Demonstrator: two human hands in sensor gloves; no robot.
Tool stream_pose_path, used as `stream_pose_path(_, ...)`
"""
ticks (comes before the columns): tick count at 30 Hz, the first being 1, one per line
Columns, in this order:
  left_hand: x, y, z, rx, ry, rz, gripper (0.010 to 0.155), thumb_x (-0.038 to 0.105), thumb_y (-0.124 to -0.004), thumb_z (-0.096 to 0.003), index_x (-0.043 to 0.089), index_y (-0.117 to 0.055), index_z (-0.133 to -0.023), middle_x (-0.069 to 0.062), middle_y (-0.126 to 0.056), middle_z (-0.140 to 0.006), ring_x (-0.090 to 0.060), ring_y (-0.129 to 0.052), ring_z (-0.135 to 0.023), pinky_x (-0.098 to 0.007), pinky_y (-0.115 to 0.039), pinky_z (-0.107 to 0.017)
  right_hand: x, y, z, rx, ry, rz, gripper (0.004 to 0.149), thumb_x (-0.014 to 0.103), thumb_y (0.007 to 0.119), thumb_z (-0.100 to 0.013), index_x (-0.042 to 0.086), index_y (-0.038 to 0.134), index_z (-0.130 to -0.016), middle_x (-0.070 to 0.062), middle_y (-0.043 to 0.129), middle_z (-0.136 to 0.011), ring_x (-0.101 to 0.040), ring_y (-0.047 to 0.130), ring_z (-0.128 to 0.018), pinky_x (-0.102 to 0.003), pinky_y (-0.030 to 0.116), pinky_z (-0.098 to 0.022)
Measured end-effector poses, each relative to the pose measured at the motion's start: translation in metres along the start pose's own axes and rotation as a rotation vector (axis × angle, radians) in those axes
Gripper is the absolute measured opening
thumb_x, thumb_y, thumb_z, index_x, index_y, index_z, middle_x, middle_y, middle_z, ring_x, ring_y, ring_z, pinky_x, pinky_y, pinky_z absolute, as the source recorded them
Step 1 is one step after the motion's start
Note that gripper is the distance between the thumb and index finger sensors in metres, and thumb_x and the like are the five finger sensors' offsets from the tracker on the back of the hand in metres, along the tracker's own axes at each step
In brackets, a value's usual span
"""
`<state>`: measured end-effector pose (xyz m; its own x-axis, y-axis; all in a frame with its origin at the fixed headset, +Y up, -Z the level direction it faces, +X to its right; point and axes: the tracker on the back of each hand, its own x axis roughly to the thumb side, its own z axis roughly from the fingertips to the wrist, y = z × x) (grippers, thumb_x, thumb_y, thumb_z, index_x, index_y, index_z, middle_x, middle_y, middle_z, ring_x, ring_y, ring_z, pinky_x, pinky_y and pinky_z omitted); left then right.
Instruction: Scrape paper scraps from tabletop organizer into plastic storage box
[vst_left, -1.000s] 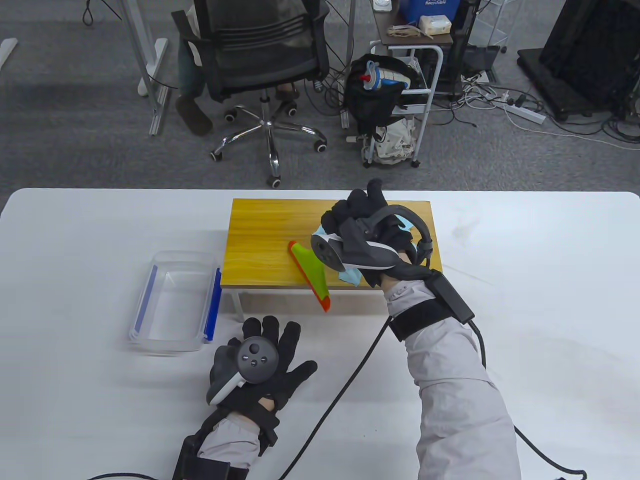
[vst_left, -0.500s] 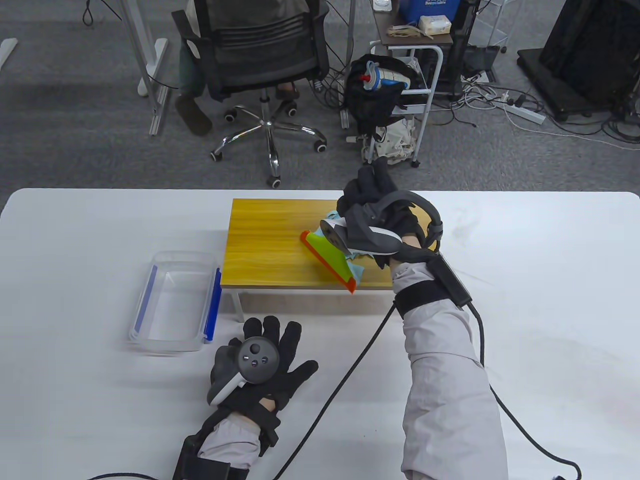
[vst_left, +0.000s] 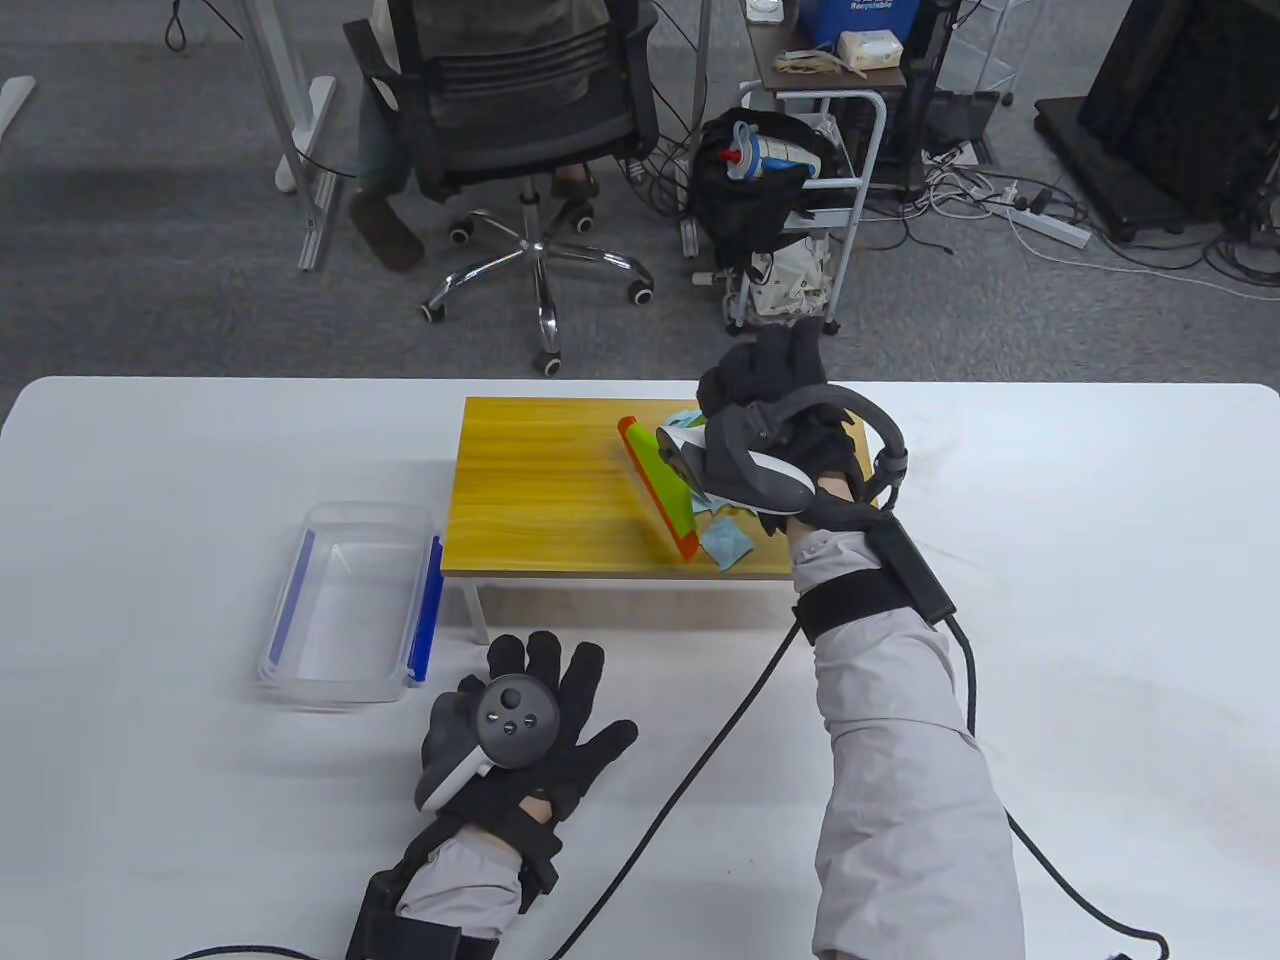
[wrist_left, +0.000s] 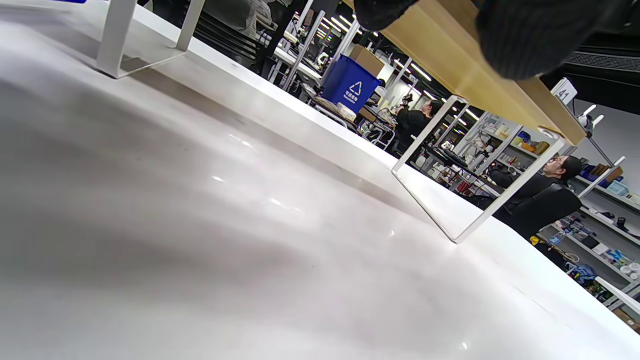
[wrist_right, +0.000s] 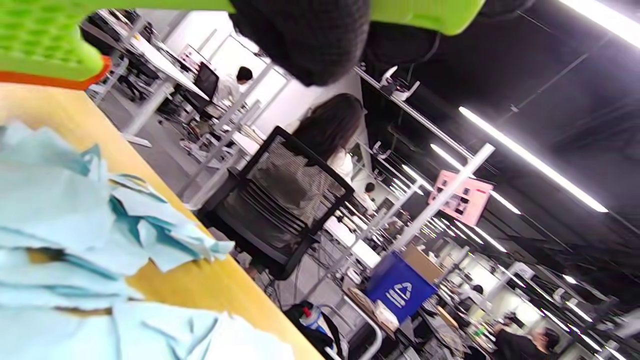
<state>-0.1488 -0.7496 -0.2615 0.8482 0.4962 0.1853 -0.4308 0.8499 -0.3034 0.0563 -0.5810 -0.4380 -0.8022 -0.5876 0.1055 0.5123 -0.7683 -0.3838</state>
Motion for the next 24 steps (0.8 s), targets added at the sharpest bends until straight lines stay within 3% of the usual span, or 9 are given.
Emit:
stream_pose_path(6,-0.001,0.001,0.0,0.01,-0.002,0.009,0.082,0.071,-0.07,-0.052,0.034,-0.031,-0.114,-0.015,-0.013,-0.121,-0.05,-0.001,-0.105,-0.079,-0.012,-0.064,0.02,0.009,-0.003,0.141,0.047,-0.073,0.064,0.028,0.086,-0.045,0.027,0.053,-0.101,-0.008,0.078,-0.09,-0.037,0.092,-0.065,-0.06,0.077,-0.053)
stream_pose_path(10,-0.002,0.001,0.0,0.006,0.005,0.019,0.082,0.071,-0.07,-0.052,0.034,-0.031,-0.114,-0.015,-0.013,-0.121,-0.05,-0.001,-0.105,-0.078,-0.012,-0.064,0.024,0.018,-0.003,0.217,0.065,-0.066,0.066,0.032,0.086,-0.045,0.026,0.052,-0.101,-0.009,0.082,-0.086,-0.034,0.097,-0.057,-0.056,0.083,-0.045)
stream_pose_path(24,-0.002,0.001,0.0,-0.003,0.005,0.024,0.082,0.071,-0.07,-0.052,0.034,-0.031,-0.114,-0.015,-0.013,-0.121,-0.051,-0.001,-0.105,-0.079,-0.012,-0.064,-0.007,0.014,0.006,0.354,0.088,-0.357,0.068,0.033,0.094,-0.039,0.027,0.062,-0.098,-0.012,0.095,-0.07,-0.027,0.1,-0.03,-0.05,0.087,-0.03)
